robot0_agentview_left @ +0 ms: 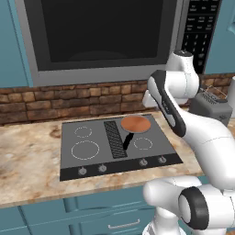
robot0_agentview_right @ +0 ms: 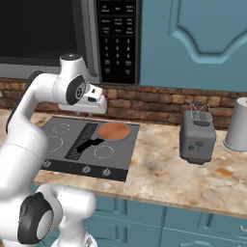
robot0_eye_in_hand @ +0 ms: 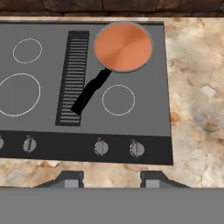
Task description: Retrieve the steak from the fridge and place it on the saucepan with marinade on the stove.
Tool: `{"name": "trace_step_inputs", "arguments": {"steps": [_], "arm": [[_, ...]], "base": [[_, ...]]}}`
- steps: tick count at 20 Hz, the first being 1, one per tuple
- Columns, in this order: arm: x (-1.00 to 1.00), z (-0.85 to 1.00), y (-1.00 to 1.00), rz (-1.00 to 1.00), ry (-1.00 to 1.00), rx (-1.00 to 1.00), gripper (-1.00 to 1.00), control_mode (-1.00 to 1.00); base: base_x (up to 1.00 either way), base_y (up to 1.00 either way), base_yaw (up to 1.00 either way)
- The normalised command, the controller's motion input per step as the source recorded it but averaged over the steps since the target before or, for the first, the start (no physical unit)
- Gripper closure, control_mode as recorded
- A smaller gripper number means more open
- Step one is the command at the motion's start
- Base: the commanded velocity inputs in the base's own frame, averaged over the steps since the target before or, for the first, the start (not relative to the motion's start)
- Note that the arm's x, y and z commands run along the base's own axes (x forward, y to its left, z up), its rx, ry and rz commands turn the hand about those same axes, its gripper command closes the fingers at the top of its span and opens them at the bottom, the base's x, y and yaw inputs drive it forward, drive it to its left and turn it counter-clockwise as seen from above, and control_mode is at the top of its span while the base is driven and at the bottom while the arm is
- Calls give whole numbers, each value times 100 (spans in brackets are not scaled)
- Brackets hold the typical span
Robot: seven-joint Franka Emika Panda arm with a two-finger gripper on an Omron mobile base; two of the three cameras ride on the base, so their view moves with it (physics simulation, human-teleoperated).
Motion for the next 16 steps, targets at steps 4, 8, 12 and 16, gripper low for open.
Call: {"name": "trace_step_inputs", "arguments": {"steps": [4, 8, 12, 16], "arm": [[-24, 0, -11, 0, -4, 2, -100, -100], [-85, -4, -34, 0, -21, 7, -100, -100], [-100, -7, -26, 0, -34, 5, -100, -100], [-99, -5, -11, 0, -28, 0, -100, -100]], "base": [[0, 0, 0], [0, 0, 0], [0, 0, 0], [0, 0, 0]]}}
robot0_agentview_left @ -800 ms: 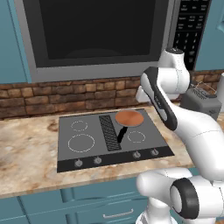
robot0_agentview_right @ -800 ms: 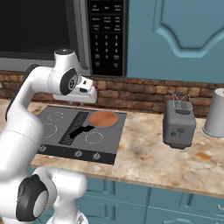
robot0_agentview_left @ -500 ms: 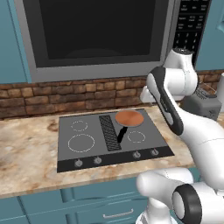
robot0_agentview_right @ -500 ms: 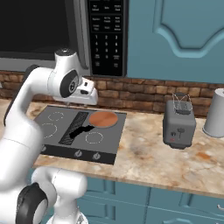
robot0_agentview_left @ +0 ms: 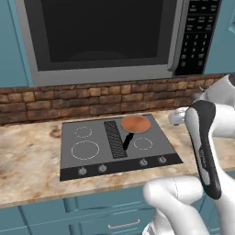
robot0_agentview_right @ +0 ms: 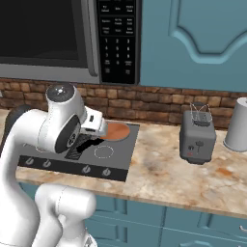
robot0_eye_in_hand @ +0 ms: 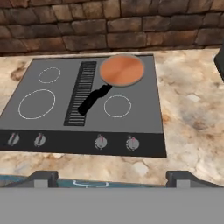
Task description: Retrieve the steak from the fridge and place it on the saucepan with marinade on the stove.
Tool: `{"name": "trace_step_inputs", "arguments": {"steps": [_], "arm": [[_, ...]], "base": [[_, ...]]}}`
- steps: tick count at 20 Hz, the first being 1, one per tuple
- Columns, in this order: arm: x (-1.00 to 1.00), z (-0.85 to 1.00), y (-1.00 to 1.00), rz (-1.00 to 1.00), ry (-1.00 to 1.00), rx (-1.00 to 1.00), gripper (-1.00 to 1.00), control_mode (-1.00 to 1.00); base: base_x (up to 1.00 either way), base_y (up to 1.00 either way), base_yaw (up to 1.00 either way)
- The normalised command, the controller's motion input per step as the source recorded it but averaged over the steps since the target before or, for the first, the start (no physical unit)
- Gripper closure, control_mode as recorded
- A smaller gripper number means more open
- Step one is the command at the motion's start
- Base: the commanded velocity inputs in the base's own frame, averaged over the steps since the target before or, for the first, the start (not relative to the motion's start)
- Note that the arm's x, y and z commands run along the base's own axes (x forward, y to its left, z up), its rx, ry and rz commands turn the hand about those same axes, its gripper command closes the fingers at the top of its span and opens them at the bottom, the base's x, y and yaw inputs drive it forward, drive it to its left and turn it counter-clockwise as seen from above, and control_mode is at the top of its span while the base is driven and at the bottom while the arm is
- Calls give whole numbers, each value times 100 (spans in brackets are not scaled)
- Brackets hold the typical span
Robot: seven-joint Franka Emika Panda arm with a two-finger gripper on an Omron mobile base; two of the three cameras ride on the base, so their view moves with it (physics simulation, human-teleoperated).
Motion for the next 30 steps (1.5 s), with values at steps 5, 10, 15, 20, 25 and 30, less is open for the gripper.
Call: {"name": "trace_step_inputs", "arguments": {"steps": [5, 10, 15, 20, 25, 30], "arm": [[-87, 0, -1, 0, -23, 0, -100, -100], [-79, 0, 7, 0, -30, -2, -100, -100], [-60, 1, 23, 0, -33, -8, -100, -100], [-17, 0, 46, -1, -18, -13, -100, -100], [0, 0, 21, -2, -1, -3, -100, -100], [0, 0, 0, 0, 0, 0, -100, 100]], "base": [[0, 0, 0], [0, 0, 0], [0, 0, 0], [0, 0, 0], [0, 0, 0], [0, 0, 0]]}}
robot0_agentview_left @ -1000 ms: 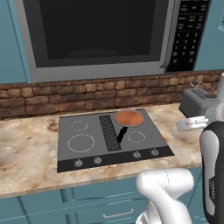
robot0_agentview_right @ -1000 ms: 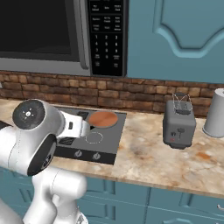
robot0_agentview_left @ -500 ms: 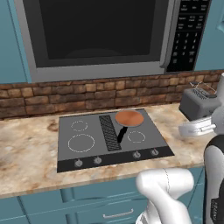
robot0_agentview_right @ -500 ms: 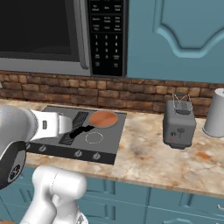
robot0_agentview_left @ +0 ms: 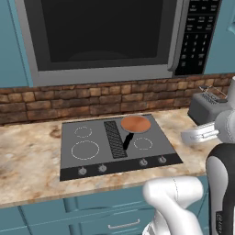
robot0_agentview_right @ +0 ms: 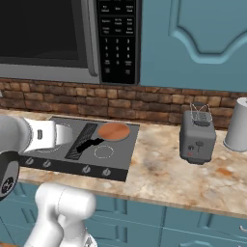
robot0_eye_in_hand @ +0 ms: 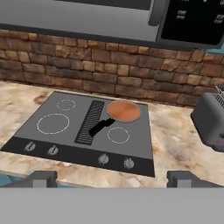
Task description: Retrieve the steak from the fridge and place it on the saucepan with marinade on the stove.
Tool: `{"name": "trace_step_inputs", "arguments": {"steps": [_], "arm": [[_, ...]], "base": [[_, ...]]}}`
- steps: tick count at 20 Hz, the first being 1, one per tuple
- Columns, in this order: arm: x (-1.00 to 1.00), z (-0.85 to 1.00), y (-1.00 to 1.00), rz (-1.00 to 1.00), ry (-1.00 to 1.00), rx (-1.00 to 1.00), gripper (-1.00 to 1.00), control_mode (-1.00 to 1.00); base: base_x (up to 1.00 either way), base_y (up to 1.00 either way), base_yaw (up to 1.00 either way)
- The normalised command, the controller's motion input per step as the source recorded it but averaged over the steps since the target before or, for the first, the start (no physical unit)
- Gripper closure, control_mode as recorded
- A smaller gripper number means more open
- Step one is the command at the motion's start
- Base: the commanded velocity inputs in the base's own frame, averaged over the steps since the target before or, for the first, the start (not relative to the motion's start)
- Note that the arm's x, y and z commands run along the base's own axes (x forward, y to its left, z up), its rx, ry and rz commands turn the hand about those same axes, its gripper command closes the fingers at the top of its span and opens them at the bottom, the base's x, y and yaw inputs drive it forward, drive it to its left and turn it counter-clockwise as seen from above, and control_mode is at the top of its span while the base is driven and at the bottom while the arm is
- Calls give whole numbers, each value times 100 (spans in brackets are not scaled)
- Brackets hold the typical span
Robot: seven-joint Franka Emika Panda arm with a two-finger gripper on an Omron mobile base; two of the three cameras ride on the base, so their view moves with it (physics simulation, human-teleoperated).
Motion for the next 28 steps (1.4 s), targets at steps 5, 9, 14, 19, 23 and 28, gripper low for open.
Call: {"name": "trace_step_inputs", "arguments": {"steps": [5, 9, 14, 19, 23, 28], "arm": [[0, 0, 0, 0, 0, 0, -100, 100], [0, 0, 0, 0, 0, 0, -100, 100], [0, 0, 0, 0, 0, 0, -100, 100], [0, 0, 0, 0, 0, 0, -100, 100], [0, 0, 0, 0, 0, 0, -100, 100], [0, 0, 0, 0, 0, 0, -100, 100]], "base": [[-38, -7, 0], [-80, -16, -2], [-88, -31, -2], [-65, -83, -15], [-41, -97, -19], [-36, -100, -16]]}}
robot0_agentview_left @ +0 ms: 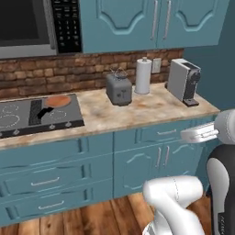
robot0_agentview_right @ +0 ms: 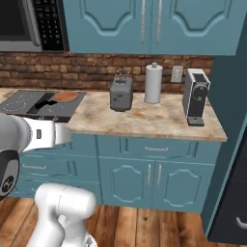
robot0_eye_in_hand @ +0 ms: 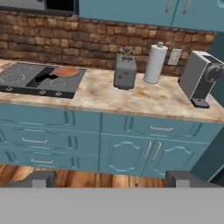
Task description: Retrieve the steak from the fridge and place it on the saucepan with marinade on the stove.
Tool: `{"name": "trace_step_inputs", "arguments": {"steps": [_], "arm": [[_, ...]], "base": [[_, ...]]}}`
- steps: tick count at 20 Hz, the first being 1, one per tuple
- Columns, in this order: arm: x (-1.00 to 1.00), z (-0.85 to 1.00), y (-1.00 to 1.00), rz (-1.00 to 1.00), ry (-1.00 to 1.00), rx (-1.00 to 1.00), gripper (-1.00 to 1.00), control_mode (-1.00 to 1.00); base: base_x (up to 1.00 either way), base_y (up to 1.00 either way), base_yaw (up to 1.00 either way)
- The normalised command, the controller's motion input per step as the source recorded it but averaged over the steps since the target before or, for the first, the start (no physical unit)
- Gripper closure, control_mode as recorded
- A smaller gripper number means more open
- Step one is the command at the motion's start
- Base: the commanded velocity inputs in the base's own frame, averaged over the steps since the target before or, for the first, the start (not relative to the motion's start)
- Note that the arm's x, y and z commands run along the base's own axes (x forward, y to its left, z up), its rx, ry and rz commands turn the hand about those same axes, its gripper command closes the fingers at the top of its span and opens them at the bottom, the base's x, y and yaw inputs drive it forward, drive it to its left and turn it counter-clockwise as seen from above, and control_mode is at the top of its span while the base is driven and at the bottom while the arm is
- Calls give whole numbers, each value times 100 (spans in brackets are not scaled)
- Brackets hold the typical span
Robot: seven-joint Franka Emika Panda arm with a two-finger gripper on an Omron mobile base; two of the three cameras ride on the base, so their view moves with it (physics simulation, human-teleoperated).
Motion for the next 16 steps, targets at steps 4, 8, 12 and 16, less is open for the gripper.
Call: {"name": "trace_step_inputs", "arguments": {"steps": [4, 8, 12, 16], "arm": [[0, 0, 0, 0, 0, 0, -100, 100], [0, 0, 0, 0, 0, 0, -100, 100], [0, 0, 0, 0, 0, 0, -100, 100], [0, 0, 0, 0, 0, 0, -100, 100]], "base": [[-16, -100, -4], [-11, -100, 0], [-5, -100, 0], [-13, -100, 0]]}}
